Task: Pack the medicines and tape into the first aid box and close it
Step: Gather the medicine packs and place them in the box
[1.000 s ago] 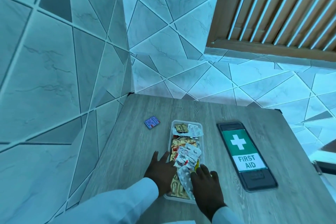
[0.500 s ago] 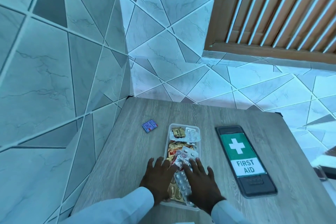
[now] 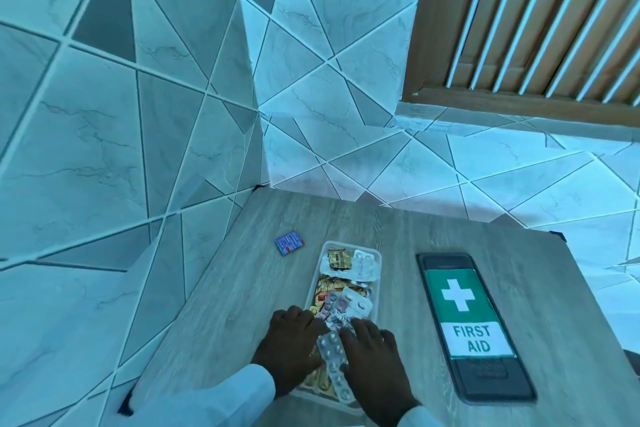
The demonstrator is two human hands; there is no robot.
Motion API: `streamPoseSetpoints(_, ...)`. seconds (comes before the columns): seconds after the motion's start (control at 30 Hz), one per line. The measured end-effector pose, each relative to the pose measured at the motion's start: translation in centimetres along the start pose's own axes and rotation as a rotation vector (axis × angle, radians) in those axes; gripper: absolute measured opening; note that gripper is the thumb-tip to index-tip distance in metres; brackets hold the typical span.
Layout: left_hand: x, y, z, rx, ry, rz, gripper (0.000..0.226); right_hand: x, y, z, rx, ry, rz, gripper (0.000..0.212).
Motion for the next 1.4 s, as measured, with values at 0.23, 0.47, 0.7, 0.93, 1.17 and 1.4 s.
streamPoseSetpoints(0.23,-0.8,-0.5,0.1,0.048,-0.089,0.009,0.036,-0.7,0.8,0.3,0.027,-0.020,-0.018,0.050)
streamPoseSetpoints(0.47,1.3,-4.7,0.3,0.222,0.209,-0.254,0.033,2.1,1.9,3.0,-0.024,0.099,0.090,0.021)
streamPoseSetpoints(0.7,0.3,-14.2,4.7,0.424,0.192,-0.327,0.029,3.4,1.3,6.9,-0.049,0.196,0.161,0.015)
streamPoseSetpoints(0.93,-1.3,-18.7,13.4,0.343,-0.062,-0.222,0.073,3.7,-0.3,10.6,-0.034,0.250,0.191,0.009)
streamPoseSetpoints(1.17,-2.1,-19.7,18.8,0.258,-0.058,-0.140,0.033,3.1,0.5,13.5,-0.151,0.215,0.089,0.031)
streamPoseSetpoints(1.4,-1.5,-19.3,17.8,0.293,-0.052,-0.167,0.044,-0.2,0.8,13.3,-0.133,-0.051,-0.008,0.056)
Point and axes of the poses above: each hand's wrist, its own z-axis towards the middle knuckle, its own x-axis out of the back of the hand, y = z × x, the point moved 6 cm from there along z, towards the middle knuckle, and after that the axes turned 8 degrees about -x, right-handed, at the moved point
